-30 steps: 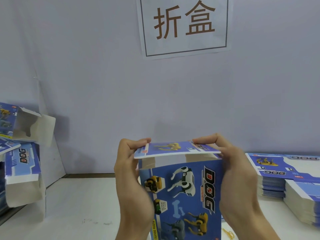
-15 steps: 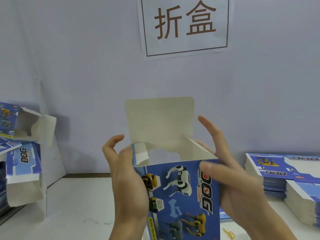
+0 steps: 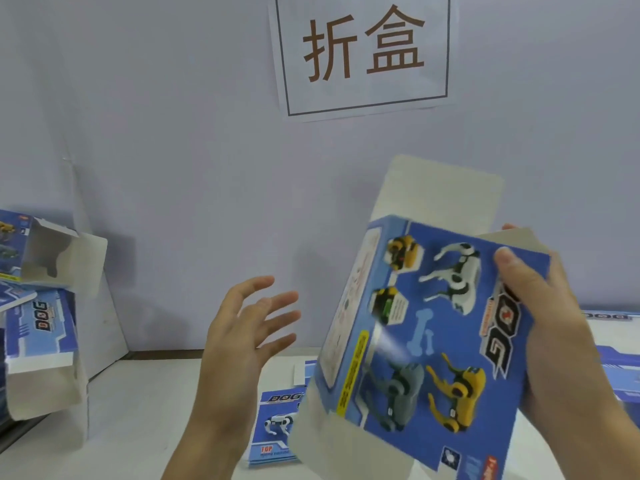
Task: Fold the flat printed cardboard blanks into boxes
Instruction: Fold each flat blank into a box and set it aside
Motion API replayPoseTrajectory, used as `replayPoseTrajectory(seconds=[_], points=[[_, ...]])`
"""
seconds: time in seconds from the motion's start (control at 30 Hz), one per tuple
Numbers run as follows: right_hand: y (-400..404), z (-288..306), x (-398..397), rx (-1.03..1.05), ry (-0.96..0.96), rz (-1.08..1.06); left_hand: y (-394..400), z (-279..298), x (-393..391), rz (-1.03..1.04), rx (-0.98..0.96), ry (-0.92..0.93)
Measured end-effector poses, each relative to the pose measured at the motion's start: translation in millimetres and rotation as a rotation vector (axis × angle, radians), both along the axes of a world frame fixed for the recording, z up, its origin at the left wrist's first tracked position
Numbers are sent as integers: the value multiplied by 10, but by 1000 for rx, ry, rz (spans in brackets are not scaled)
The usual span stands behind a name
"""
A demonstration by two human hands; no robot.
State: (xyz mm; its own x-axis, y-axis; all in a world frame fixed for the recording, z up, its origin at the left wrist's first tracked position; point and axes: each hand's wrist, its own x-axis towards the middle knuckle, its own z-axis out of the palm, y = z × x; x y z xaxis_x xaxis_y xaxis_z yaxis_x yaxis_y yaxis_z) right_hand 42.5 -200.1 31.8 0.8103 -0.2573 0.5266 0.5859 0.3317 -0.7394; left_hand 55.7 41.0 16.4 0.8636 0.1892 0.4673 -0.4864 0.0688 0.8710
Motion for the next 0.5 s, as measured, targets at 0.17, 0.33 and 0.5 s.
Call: replayPoseTrajectory(seconds=[0.17,0.33,0.5], points=[[-131,13,6,147,113,135,119,-35,53,-41,-7,78],[-55,4,202,-173,346,382,163,-88,85,-121,-104,186],[167,-166,138,-118,614,563,183,-115,75,-78,-135,328]])
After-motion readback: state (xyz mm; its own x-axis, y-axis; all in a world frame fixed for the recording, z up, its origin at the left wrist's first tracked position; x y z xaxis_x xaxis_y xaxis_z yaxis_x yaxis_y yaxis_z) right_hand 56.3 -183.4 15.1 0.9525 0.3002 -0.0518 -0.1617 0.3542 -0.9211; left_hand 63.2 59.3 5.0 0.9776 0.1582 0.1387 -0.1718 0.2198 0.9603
